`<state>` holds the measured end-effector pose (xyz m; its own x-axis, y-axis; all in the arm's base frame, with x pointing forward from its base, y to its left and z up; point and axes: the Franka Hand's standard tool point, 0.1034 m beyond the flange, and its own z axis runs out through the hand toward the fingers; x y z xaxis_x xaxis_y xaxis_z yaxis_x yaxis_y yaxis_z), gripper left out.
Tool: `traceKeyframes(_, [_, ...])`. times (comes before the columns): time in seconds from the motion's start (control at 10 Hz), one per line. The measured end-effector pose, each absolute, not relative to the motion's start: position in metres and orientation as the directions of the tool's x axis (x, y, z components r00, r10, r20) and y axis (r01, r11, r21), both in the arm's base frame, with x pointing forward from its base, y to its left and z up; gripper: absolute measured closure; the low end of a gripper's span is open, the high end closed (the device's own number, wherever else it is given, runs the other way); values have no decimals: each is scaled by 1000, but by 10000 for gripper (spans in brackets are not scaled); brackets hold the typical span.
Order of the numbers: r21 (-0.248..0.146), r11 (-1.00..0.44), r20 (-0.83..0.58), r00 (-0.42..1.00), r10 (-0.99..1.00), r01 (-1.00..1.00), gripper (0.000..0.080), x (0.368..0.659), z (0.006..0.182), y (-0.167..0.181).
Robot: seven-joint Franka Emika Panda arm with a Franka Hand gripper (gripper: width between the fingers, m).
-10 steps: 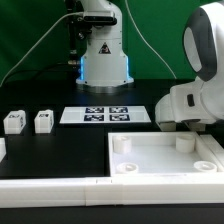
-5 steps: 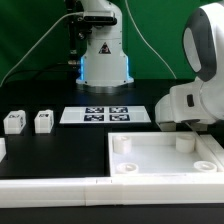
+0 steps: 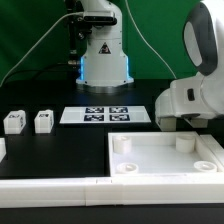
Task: Assemble one leg
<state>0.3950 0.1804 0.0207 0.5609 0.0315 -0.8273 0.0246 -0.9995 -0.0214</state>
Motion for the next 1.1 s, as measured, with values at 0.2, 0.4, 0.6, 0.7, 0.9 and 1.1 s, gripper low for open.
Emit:
traceKeyframes(0.2, [4,-1000,-815,579,-1,5,508,400,39,173])
traceKeyframes(0.4, [36,-999,-817,575,-37,-14,508,401,62,162])
traceKeyframes(0.6, [36,-999,-818,574,-41,-19,508,406,79,154])
traceKeyframes(0.7, [35,-999,-813,581,-39,-19,508,406,75,156])
traceKeyframes(0.9, [32,-999,-800,598,-39,-22,508,408,74,157])
traceKeyframes(1.1, [18,-999,-728,684,-37,-34,508,420,69,162])
